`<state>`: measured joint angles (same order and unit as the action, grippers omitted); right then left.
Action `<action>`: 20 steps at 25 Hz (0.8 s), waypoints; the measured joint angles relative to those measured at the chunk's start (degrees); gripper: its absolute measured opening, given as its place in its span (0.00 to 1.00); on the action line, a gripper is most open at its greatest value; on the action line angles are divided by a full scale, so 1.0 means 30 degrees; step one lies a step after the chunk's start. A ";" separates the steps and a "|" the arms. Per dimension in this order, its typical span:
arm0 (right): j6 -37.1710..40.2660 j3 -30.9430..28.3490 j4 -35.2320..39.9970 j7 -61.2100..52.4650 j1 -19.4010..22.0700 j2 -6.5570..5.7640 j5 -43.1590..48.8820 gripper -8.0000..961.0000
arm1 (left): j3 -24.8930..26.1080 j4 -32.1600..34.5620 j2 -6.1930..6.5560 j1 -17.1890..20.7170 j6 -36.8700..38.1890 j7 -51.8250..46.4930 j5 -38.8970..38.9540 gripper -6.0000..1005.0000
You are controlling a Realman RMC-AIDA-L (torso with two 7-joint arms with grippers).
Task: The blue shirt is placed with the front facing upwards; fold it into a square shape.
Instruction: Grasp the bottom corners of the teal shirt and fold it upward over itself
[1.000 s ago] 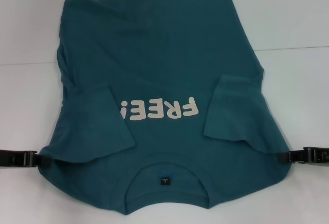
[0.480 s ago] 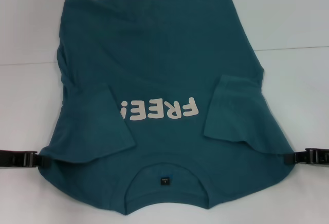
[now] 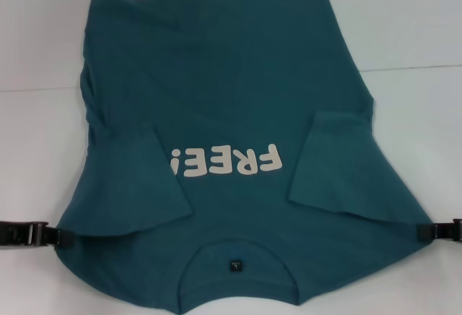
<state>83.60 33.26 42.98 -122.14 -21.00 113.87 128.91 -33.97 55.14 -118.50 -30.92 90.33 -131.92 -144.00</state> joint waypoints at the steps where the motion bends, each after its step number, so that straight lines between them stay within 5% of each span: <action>1: 0.0134 -0.0183 0.0001 0.0127 0.0086 -0.0009 -0.0002 0.03 | 0.0081 0.0005 0.0004 0.0027 0.0135 0.0001 0.0011 0.05; 20: 0.3585 -0.3393 0.0037 0.4100 0.2691 -0.0073 0.0125 0.03 | 0.2192 -0.0130 -0.0279 0.1372 0.5063 0.1327 0.1030 0.06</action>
<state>94.35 23.08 43.09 -109.85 -12.93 113.65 129.28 -27.40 54.75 -119.34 -26.80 105.52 -127.94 -140.91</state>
